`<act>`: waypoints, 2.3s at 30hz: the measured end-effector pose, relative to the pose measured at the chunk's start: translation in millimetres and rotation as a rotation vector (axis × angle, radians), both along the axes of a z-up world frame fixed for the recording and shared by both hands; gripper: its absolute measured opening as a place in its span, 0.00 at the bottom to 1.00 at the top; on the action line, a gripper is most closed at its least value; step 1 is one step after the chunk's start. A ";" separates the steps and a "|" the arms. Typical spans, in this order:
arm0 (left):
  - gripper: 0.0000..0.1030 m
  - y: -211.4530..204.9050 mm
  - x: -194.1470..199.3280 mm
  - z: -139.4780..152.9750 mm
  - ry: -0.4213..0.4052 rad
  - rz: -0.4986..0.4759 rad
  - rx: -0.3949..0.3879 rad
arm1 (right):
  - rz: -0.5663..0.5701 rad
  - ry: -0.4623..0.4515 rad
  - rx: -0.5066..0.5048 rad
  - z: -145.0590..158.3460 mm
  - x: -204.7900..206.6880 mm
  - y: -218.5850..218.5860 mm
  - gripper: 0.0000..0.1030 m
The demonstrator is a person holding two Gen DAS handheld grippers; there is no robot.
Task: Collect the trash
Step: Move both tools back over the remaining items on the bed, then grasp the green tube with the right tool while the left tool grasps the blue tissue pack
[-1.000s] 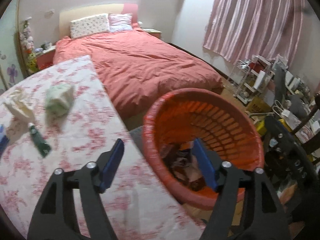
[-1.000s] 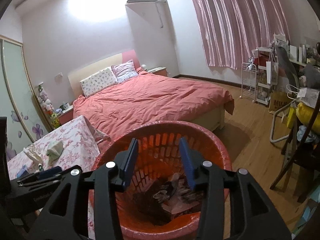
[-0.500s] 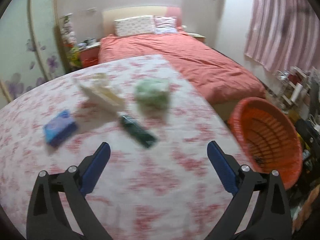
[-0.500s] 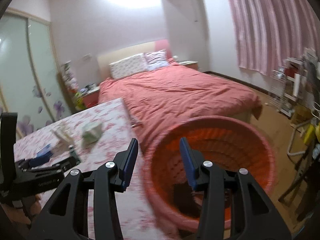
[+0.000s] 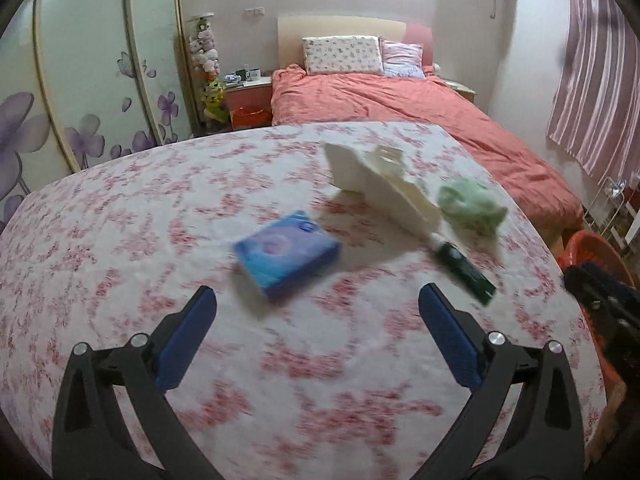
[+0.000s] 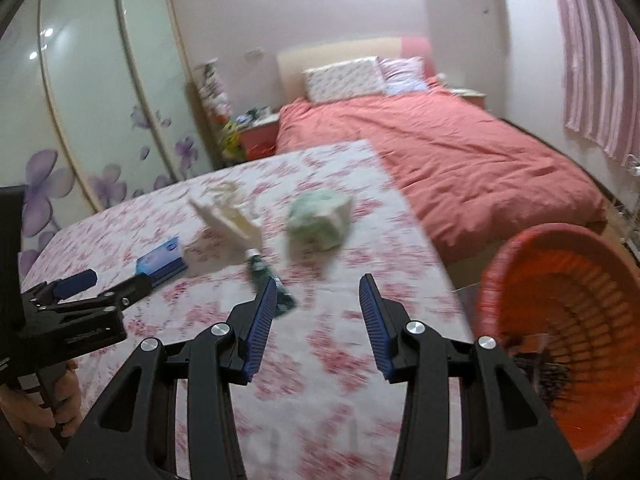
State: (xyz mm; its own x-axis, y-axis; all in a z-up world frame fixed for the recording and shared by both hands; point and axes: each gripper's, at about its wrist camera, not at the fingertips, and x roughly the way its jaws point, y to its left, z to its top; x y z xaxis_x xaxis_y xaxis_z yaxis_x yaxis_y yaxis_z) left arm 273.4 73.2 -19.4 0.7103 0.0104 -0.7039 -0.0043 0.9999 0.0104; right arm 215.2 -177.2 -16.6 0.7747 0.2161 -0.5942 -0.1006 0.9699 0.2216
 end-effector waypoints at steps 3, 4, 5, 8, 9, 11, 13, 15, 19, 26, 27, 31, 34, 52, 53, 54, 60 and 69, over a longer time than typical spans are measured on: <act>0.96 19.7 5.4 0.8 -0.008 0.014 -0.010 | 0.073 0.051 0.013 -7.0 21.2 22.5 0.42; 0.96 24.0 7.2 -0.1 -0.008 0.019 -0.014 | 0.091 0.067 0.014 -9.7 26.8 30.1 0.42; 0.96 29.6 9.6 -0.4 -0.008 0.024 -0.021 | 0.101 0.079 0.011 -11.5 32.3 36.8 0.42; 0.96 45.1 13.7 -2.0 -0.006 0.037 -0.042 | 0.132 0.119 -0.006 -19.7 51.4 53.9 0.42; 0.96 50.0 15.7 -2.8 -0.005 0.040 -0.048 | 0.132 0.131 -0.018 -22.6 57.6 58.1 0.42; 0.96 55.3 17.1 -3.8 -0.004 0.040 -0.053 | 0.128 0.149 -0.028 -25.8 66.6 62.5 0.42; 0.96 60.3 19.6 -5.8 -0.005 0.040 -0.053 | 0.125 0.165 -0.032 -28.3 71.7 64.0 0.42; 0.96 62.5 20.7 -7.0 -0.006 0.037 -0.052 | 0.123 0.178 -0.041 -31.2 76.8 67.0 0.42; 0.96 67.0 24.2 -11.1 0.000 0.037 -0.053 | 0.111 0.197 -0.076 -36.0 80.2 71.2 0.32; 0.96 67.1 30.4 -15.9 0.014 0.030 -0.050 | 0.094 0.228 -0.048 -34.7 74.1 73.7 0.20; 0.96 66.7 32.1 -16.9 0.016 0.028 -0.048 | 0.092 0.231 -0.041 -35.0 74.6 73.1 0.20; 0.96 63.3 39.9 -21.2 0.026 0.020 -0.032 | 0.079 0.215 -0.068 -35.6 75.0 78.9 0.20; 0.96 58.7 47.3 -24.7 0.033 0.003 -0.021 | 0.080 0.204 -0.088 -36.4 75.1 81.3 0.20; 0.81 38.2 77.2 -45.0 0.165 -0.158 -0.073 | 0.064 0.207 -0.040 -40.0 69.4 68.6 0.19; 0.81 36.4 75.2 -45.7 0.165 -0.163 -0.076 | 0.064 0.207 -0.038 -39.9 68.6 67.5 0.18; 0.82 35.0 73.7 -46.1 0.161 -0.160 -0.067 | 0.063 0.207 -0.036 -40.3 68.6 66.8 0.18; 0.92 37.3 78.9 -38.2 0.105 -0.105 -0.008 | 0.057 0.209 -0.027 -40.4 64.3 61.6 0.18; 0.76 20.4 79.8 -46.1 0.170 -0.201 -0.056 | 0.056 0.208 -0.021 -40.5 64.8 58.4 0.18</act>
